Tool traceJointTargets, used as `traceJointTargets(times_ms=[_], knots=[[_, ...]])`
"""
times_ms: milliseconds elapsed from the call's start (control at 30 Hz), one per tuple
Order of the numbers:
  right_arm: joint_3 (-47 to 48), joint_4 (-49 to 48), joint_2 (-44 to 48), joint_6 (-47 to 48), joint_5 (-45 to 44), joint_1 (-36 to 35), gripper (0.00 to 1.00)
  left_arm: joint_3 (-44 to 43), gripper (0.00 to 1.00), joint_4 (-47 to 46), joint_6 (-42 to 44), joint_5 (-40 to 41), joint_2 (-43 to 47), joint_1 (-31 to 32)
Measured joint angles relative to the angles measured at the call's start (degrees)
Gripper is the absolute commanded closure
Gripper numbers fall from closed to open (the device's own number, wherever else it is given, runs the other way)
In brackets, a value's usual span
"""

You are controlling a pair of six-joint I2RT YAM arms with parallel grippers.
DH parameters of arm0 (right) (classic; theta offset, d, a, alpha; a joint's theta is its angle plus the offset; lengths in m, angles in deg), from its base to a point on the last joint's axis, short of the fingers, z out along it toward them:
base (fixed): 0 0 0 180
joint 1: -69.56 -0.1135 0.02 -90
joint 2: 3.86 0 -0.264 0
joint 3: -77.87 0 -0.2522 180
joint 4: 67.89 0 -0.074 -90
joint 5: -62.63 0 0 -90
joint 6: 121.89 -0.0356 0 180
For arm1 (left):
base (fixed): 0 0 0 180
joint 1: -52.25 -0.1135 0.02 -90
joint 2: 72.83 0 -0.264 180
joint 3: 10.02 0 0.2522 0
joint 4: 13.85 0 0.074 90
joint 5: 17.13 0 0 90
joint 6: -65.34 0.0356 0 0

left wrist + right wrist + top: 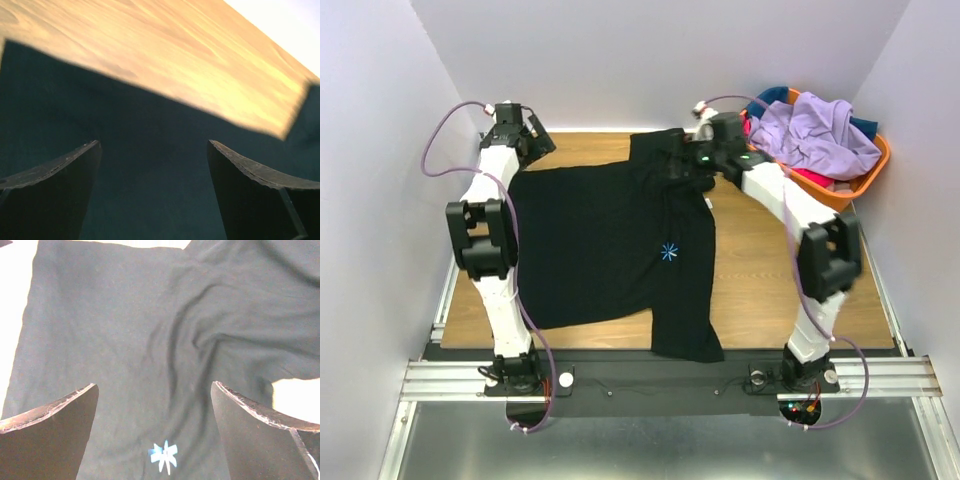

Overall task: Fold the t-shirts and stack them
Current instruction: Flatten the tshirt out

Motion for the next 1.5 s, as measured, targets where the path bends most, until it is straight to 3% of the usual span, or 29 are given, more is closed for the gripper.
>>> traceJointTargets(times_ms=[133, 300, 533, 933, 1500], knots=[[-11.08, -1.64, 12.44, -0.17, -0.57, 4.72, 0.00, 12.41, 0.01, -2.93, 1.38, 1.20, 12.70, 4.74], [-22.73, -2.23, 17.40, -0.20, -1.70, 8.74, 0.03, 25.94, 0.02, -5.81, 1.27, 1.44, 24.24, 11.80], [-34.29, -0.85, 17.46, -1.25, -1.29, 8.07, 0.14, 36.98, 0.02, -6.51, -2.12, 1.64, 27.28, 15.10], [-39.87, -2.05, 18.69, -3.43, 2.10, 8.07, 0.38, 39.54, 0.02, -6.82, -5.70, 2.23, 31.76, 17.90], [-39.85, -3.02, 15.39, -3.63, 3.63, 8.07, 0.37, 40.22, 0.02, -5.92, -5.03, 3.50, 33.11, 17.81]])
